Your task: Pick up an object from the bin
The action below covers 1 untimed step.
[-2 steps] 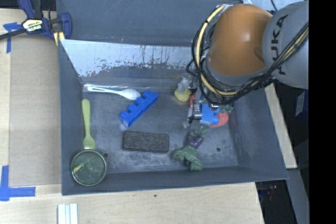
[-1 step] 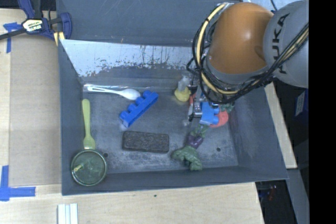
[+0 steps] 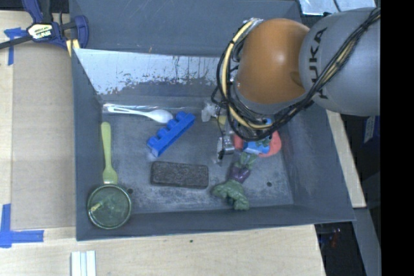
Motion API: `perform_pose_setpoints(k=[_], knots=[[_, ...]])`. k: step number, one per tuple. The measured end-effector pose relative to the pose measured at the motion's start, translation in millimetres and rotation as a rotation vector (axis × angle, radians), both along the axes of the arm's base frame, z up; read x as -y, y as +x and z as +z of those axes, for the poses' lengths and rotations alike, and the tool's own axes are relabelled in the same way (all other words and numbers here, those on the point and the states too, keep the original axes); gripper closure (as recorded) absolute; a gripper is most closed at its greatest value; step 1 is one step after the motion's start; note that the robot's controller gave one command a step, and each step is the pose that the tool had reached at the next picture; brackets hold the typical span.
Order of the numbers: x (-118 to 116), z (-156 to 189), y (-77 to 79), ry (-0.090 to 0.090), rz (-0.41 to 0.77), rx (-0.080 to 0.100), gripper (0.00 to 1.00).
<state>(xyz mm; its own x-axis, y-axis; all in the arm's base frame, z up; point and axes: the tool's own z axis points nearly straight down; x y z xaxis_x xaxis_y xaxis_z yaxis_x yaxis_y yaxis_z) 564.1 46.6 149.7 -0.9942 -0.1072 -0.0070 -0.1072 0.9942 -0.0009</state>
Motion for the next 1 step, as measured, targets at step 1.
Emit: perform_pose_setpoints(k=[1], knots=[[-16.4,-37.4,16.3,0.001,-0.086,0.002,0.00]])
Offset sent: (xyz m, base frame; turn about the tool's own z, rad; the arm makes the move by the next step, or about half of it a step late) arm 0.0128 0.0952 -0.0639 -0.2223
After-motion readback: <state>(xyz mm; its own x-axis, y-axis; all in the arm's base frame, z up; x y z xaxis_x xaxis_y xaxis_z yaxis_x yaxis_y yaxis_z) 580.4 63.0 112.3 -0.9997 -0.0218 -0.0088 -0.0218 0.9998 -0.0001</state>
